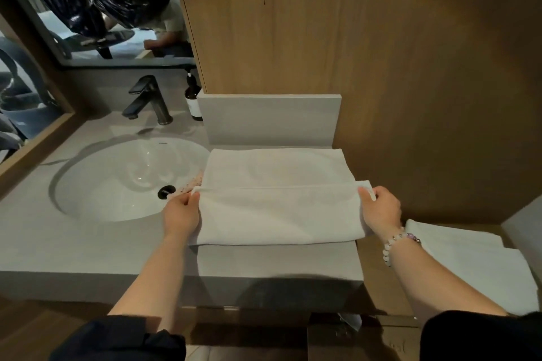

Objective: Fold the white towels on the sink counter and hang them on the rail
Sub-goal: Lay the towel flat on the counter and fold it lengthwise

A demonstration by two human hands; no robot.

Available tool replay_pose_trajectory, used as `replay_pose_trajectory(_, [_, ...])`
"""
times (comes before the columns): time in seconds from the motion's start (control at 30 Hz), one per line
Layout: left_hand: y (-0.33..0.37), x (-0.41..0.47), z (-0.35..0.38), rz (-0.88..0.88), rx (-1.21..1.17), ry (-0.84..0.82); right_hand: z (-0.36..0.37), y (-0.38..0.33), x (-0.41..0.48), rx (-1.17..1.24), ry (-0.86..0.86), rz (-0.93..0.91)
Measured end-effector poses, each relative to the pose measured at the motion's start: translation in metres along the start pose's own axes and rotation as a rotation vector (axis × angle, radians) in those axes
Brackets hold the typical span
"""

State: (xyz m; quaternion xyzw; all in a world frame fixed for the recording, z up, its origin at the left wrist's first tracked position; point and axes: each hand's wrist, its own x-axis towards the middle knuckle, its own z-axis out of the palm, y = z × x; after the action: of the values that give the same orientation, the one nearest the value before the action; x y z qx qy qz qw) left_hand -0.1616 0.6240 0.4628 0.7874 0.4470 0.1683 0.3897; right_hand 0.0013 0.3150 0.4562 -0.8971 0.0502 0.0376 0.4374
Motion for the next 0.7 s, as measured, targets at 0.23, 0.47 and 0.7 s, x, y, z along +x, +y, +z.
replay_pose_trajectory(0.23, [0.006,0.024,0.025,-0.033,0.104,-0.003,0.017,-0.001,0.022,-0.227,-0.032,0.014])
replay_pose_trajectory(0.47, [0.002,0.034,0.041,-0.057,0.227,0.059,0.027,0.001,0.033,-0.481,-0.038,-0.01])
replay_pose_trajectory(0.7, [0.001,0.04,0.045,-0.058,0.328,0.082,0.036,-0.007,0.036,-0.607,-0.038,0.002])
